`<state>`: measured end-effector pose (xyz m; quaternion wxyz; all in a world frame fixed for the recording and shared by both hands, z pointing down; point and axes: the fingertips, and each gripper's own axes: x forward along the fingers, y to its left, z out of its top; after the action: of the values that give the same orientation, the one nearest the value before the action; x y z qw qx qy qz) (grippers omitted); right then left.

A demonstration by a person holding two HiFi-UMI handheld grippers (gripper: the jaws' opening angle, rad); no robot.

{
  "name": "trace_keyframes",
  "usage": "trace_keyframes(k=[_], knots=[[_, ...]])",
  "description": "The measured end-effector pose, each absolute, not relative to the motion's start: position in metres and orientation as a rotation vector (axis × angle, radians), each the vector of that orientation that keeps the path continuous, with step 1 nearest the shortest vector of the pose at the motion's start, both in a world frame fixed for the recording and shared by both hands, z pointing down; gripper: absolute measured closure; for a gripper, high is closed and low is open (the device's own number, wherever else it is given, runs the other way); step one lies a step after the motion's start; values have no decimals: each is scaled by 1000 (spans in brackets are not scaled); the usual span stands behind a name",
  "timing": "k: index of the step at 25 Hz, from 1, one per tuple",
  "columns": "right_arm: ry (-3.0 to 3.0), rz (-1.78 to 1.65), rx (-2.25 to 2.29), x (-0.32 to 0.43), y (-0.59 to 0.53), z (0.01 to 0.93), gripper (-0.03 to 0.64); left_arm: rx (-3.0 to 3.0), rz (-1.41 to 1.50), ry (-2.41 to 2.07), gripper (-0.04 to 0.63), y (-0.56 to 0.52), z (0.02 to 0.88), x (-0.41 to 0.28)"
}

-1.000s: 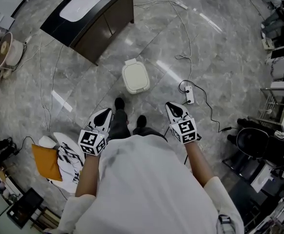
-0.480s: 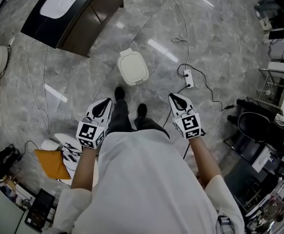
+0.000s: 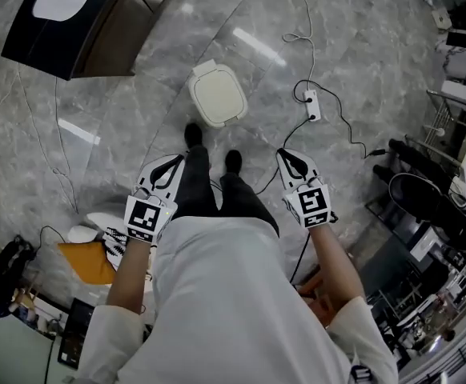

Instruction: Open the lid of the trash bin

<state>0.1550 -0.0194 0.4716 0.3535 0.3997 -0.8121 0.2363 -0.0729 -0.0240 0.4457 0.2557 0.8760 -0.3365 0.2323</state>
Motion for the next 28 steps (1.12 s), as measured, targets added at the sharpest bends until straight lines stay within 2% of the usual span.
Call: trace_keyframes(k=[11, 28], knots=[[-2010, 721, 1014, 135, -30, 552, 586, 2394, 706, -766, 577, -41, 503, -78], [-1925, 754, 905, 118, -32, 616, 584, 2330, 673, -781, 577, -38, 540, -76]])
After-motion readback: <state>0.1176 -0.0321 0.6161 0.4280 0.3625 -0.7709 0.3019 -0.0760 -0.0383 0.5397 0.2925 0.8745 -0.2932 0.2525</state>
